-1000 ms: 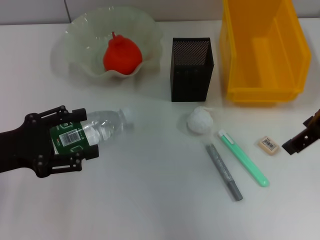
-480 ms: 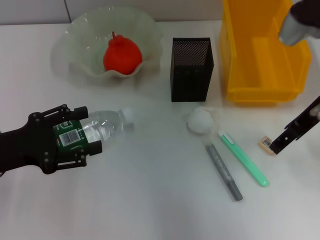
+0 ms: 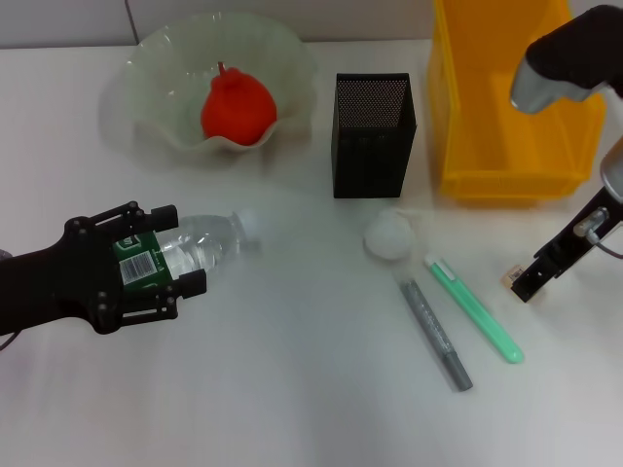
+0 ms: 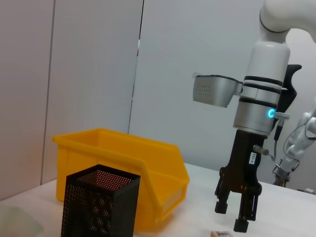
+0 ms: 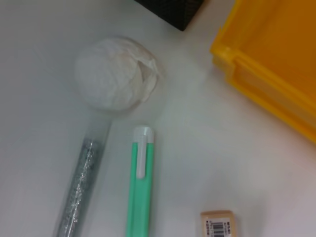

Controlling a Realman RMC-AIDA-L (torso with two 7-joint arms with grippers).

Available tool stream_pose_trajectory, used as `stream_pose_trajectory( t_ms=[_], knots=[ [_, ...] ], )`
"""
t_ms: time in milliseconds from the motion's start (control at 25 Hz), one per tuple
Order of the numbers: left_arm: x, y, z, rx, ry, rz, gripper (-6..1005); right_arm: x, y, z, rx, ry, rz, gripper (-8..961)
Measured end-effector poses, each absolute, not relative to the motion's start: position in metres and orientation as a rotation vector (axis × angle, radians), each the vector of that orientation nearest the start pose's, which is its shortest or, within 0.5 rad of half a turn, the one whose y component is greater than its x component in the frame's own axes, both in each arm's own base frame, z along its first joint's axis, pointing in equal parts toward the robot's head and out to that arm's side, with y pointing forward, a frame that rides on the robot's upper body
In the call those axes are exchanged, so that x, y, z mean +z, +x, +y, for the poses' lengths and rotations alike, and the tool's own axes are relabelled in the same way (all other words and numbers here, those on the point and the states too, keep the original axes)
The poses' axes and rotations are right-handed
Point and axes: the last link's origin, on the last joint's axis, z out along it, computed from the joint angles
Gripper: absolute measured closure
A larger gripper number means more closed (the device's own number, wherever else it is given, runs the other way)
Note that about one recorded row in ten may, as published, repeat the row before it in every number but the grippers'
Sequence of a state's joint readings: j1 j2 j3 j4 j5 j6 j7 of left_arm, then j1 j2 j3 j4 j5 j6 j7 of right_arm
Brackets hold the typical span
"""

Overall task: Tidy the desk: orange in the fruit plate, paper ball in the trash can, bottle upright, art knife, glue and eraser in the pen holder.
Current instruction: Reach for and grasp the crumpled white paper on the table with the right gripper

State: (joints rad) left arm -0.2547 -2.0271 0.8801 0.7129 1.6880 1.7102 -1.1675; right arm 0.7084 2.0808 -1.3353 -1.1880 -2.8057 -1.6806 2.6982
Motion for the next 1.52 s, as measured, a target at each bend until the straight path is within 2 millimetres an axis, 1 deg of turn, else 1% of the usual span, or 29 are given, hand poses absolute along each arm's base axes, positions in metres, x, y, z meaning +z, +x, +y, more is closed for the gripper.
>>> stream_pose_trajectory(
  t_ms=[240,520,1080,1520],
  knots=[
    [0.024,-0.297,0.260,-0.870,-2.665,-0.437,139,-0.004,0.205,0.359,-0.842,-2.399,1.144,119],
    [0.021,-0.299,0.258,-0.852,-2.679,-0.455,140,-0.014,0.206,0.364,-0.881,-2.390,1.141,241],
    [0.021,-0.300,0.258,-0.847,-2.676,-0.455,140,-0.018,0.204,0.366,-0.878,-2.392,1.104,506],
    [0.020,-0.301,0.259,-0.836,-2.668,-0.453,140,-0.023,0.204,0.364,-0.911,-2.402,1.097,535]
  ],
)
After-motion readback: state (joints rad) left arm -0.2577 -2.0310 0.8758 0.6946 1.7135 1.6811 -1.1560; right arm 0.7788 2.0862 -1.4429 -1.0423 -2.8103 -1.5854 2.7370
